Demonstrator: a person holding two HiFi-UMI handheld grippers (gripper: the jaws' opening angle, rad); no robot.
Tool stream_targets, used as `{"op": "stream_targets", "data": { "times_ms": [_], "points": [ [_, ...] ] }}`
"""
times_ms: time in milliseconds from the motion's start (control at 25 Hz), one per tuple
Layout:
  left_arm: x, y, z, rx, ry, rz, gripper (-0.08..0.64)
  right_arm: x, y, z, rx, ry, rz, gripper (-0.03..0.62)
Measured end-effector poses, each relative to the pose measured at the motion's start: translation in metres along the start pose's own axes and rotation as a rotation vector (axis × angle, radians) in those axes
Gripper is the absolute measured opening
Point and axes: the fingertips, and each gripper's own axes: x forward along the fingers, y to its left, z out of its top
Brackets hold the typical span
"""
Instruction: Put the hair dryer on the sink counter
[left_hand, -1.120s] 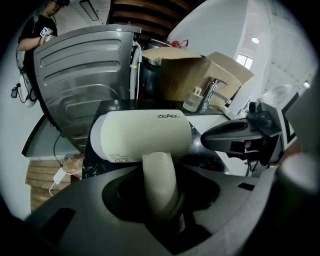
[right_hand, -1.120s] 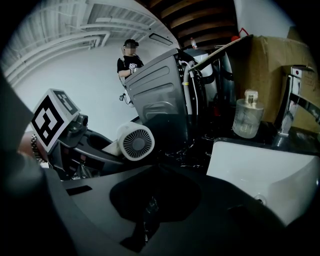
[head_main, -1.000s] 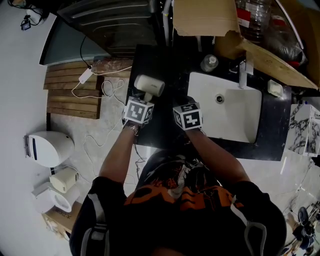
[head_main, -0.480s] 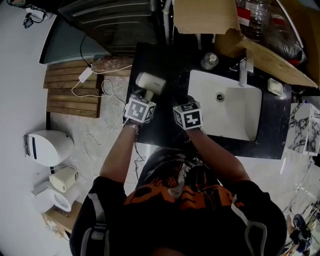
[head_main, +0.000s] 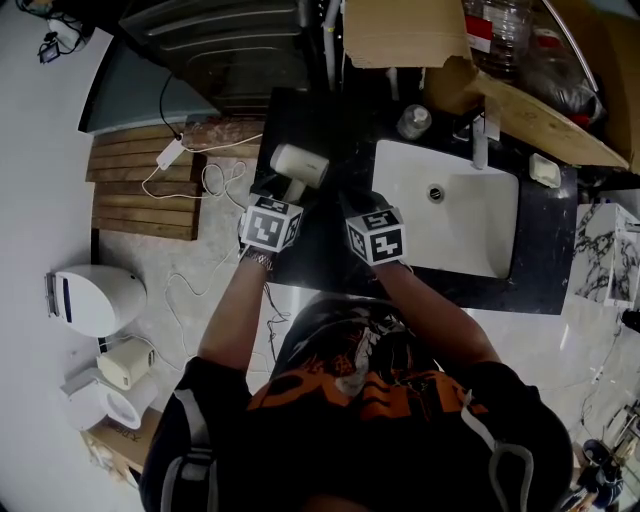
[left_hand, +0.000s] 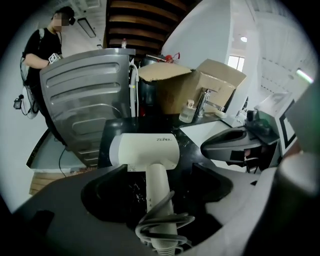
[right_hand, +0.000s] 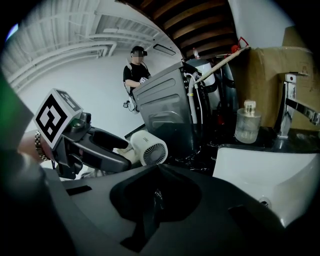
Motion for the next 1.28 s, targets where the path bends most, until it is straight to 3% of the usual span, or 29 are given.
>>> {"op": "stream_targets", "data": {
  "times_ms": [320,480,680,1080,1280],
  "points": [
    [-0.028,-0.018,0.024,0.016,-0.173,-0.015,0.414,-0.024,0.014,0.016,-0.024,-0.104,0.031,0.014],
    [-0.051,-0.031,0.041,0.021,-0.317,-0.031,0.296,-0.043,0.022,0.024,-0.048,-0.152,0.035,0.014],
    [-0.074,-0.043,0.064,0.042,-0.429,-0.037,0.246,-0.071,0.024,0.049,-0.098,-0.228,0.032,0.014],
    [-0.152,-0.082,0.134,0.125,-0.742,-0.059,0.160,-0.134,0.042,0.110,-0.227,-0.418,0.053,0.014],
    [-0.187,-0.101,0.158,0.180,-0.838,-0.036,0.111,-0.165,0.054,0.140,-0.284,-0.512,0.067,0.014]
  ]
}}
